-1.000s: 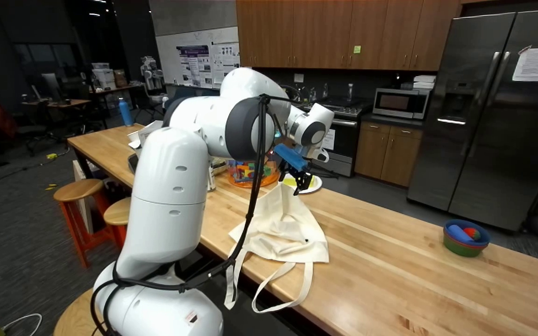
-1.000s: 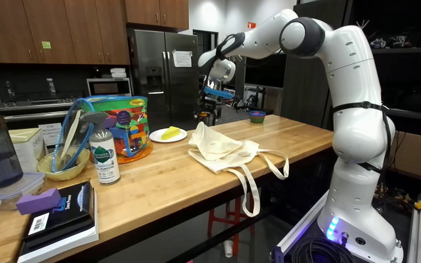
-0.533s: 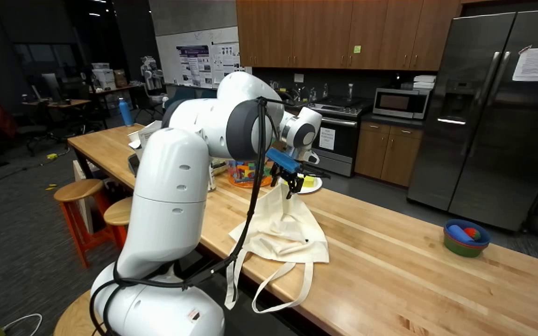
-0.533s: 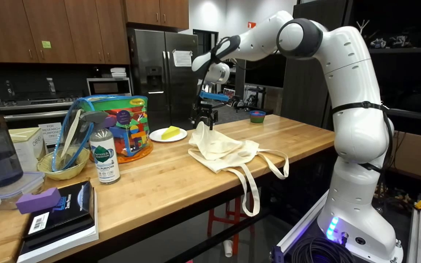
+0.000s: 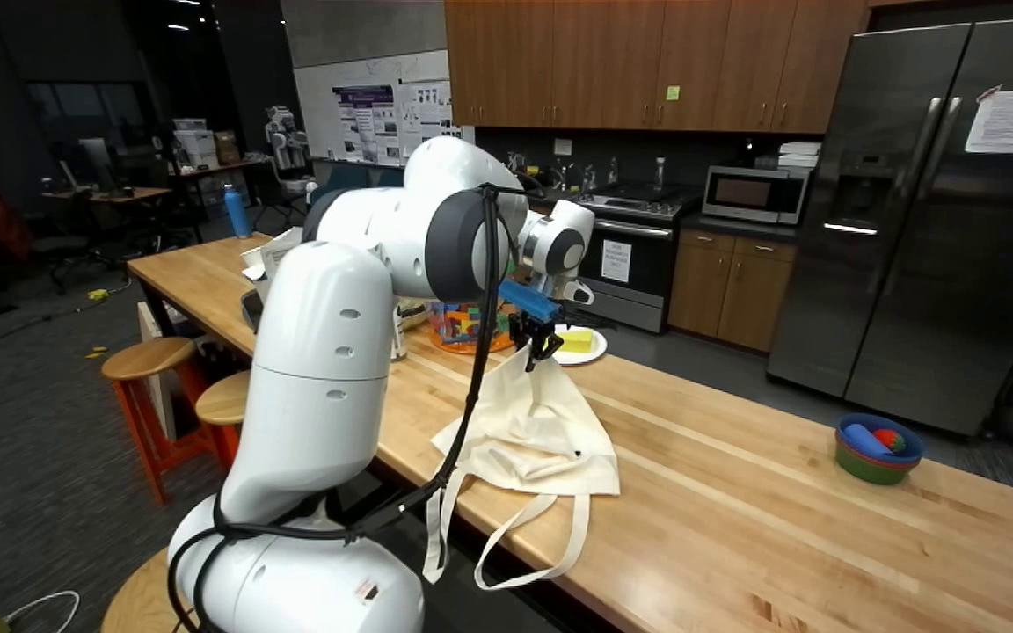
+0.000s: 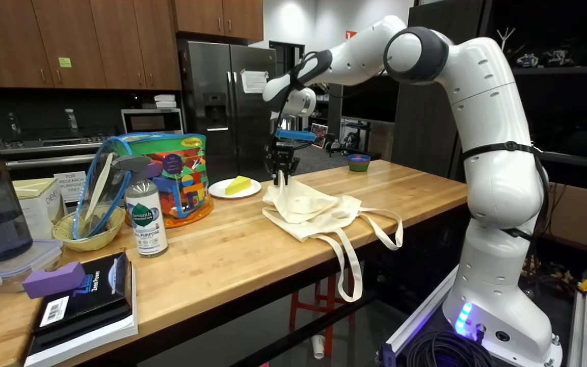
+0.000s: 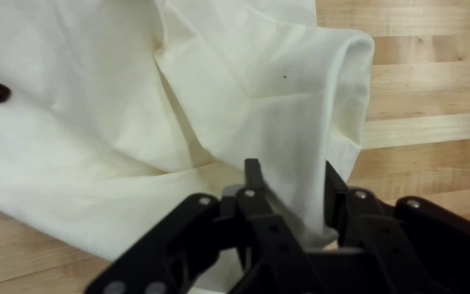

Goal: Unfold the bag

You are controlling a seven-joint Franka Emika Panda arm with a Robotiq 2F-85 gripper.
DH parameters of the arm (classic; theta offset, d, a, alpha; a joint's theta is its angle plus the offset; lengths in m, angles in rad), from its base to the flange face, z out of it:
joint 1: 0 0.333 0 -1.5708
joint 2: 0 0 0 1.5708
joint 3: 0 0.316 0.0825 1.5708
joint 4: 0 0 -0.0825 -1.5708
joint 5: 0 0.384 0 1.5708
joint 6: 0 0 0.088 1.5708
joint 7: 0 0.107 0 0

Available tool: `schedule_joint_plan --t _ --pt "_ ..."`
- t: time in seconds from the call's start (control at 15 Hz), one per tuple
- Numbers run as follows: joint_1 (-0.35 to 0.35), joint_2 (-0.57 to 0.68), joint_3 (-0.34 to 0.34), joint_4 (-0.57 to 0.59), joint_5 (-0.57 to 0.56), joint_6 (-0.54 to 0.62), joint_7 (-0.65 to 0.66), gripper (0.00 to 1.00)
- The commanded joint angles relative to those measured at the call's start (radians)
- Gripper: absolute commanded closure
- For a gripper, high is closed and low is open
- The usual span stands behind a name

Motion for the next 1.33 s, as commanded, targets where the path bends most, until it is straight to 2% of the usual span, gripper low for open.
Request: schedule_joint_plan --t 0.0,0.07,0.13,0.6,1.27 --pt "-0.02 0.038 -0.009 0.076 -0.003 -0.043 0.028 0.94" --pt "-0.027 0.046 -0.012 0.091 -0.001 -0.047 0.03 0.99" --pt "-0.036 0.056 -0.015 0.109 0.002 -0.056 0.03 1.0" --pt "-0.118 0.152 -0.049 0.293 0.01 -0.175 0.036 0.99" --pt "-0.288 0.415 -0.076 0.714 0.039 -0.373 0.048 0.99"
